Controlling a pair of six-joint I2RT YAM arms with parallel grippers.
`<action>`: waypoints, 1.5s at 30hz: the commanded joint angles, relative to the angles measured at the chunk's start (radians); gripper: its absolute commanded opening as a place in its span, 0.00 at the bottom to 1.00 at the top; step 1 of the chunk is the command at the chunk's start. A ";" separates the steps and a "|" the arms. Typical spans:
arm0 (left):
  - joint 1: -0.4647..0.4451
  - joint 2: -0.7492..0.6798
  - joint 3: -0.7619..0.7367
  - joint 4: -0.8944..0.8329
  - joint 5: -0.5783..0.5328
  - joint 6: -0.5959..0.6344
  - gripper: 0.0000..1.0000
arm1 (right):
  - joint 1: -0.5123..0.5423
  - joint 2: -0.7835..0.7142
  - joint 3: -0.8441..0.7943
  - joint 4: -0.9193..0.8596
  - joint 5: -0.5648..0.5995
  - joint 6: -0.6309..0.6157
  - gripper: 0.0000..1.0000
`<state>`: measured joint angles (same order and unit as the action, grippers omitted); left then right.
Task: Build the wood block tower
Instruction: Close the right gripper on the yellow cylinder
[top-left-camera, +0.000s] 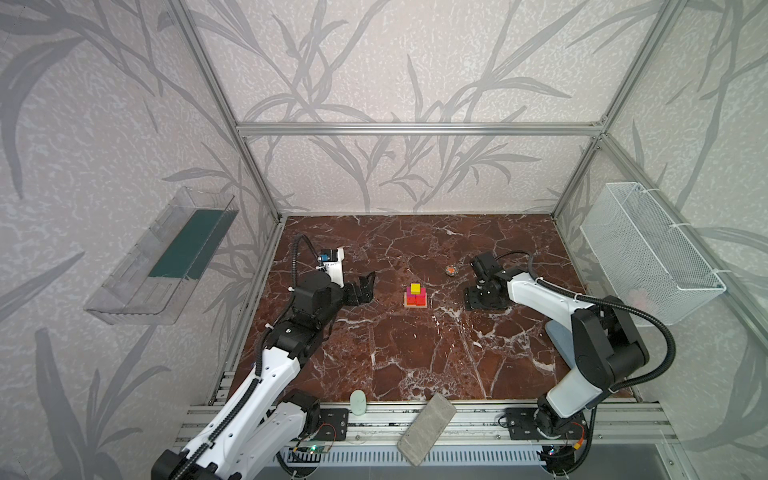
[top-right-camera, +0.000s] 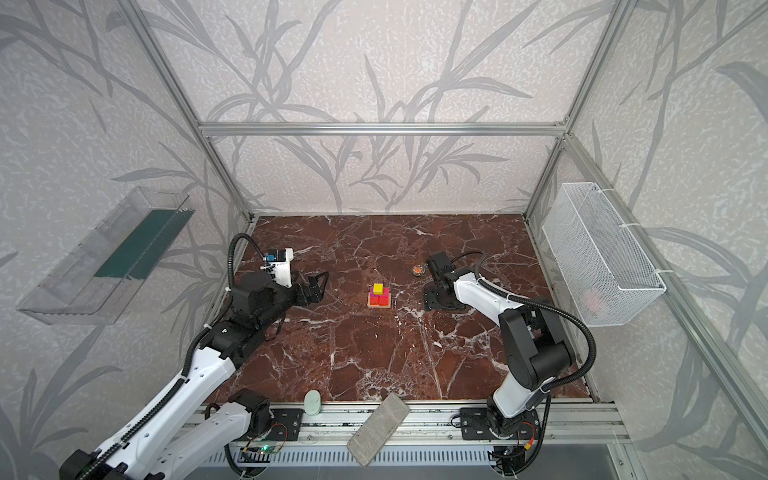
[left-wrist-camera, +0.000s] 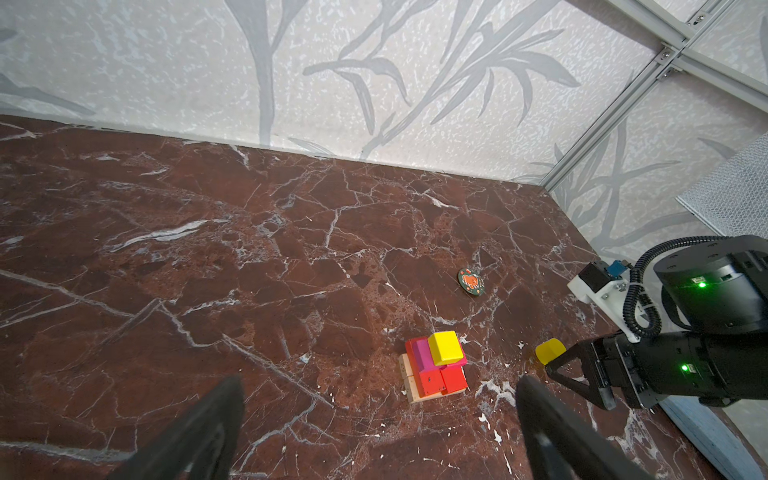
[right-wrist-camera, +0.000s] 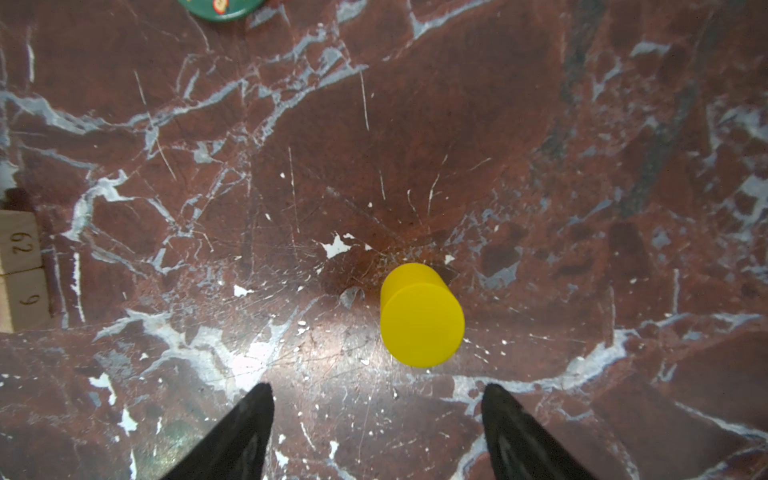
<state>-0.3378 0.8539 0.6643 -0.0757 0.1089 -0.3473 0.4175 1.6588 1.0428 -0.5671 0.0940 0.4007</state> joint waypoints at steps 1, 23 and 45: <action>0.003 -0.012 0.006 -0.003 -0.010 0.018 0.99 | -0.009 0.006 0.025 0.008 0.016 0.012 0.76; 0.003 -0.013 0.006 -0.008 -0.019 0.022 0.99 | -0.045 0.042 0.043 0.035 0.003 0.017 0.56; 0.003 -0.021 0.005 -0.012 -0.022 0.026 0.99 | -0.052 0.092 0.062 0.023 0.013 0.021 0.43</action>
<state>-0.3378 0.8459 0.6647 -0.0834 0.0982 -0.3393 0.3710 1.7344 1.0786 -0.5259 0.0959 0.4183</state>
